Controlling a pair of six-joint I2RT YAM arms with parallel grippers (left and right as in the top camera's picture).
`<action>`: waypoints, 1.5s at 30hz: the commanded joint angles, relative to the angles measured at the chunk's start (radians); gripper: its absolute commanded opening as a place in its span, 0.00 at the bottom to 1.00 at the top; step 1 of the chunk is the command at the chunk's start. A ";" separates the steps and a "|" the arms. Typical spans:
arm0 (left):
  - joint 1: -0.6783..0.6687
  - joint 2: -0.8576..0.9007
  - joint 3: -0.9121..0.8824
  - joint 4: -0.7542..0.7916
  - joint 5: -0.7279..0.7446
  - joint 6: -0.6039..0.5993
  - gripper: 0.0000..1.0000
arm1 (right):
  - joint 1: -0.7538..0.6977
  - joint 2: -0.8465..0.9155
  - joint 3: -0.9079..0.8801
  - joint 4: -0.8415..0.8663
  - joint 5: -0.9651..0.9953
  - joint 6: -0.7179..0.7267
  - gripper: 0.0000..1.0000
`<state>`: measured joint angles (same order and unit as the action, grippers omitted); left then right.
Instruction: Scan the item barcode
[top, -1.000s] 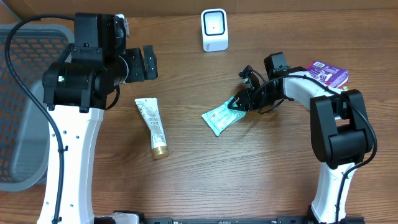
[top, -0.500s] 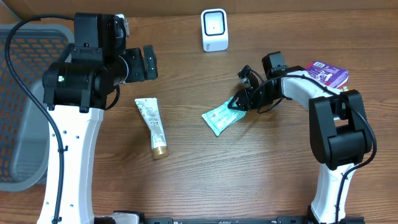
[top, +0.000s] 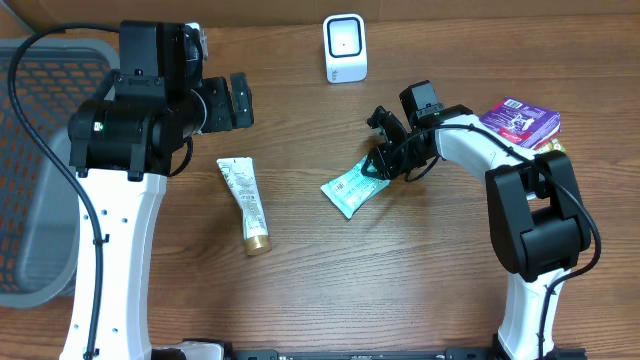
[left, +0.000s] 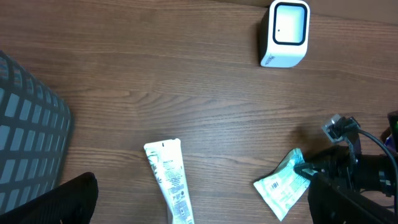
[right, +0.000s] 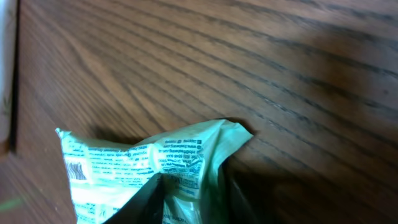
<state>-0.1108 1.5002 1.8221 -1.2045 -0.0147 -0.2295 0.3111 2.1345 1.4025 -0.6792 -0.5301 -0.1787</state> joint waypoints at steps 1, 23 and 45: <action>-0.001 0.005 0.014 0.003 0.007 0.013 1.00 | 0.014 0.112 -0.061 -0.019 0.207 0.005 0.19; -0.001 0.005 0.014 0.003 0.007 0.013 0.99 | -0.086 -0.193 0.278 -0.327 0.078 0.314 0.04; -0.001 0.005 0.014 0.003 0.007 0.013 1.00 | -0.012 -0.588 0.311 -0.099 0.355 0.380 0.04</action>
<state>-0.1108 1.5002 1.8221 -1.2045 -0.0147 -0.2295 0.2443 1.5715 1.6585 -0.7860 -0.3286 0.2081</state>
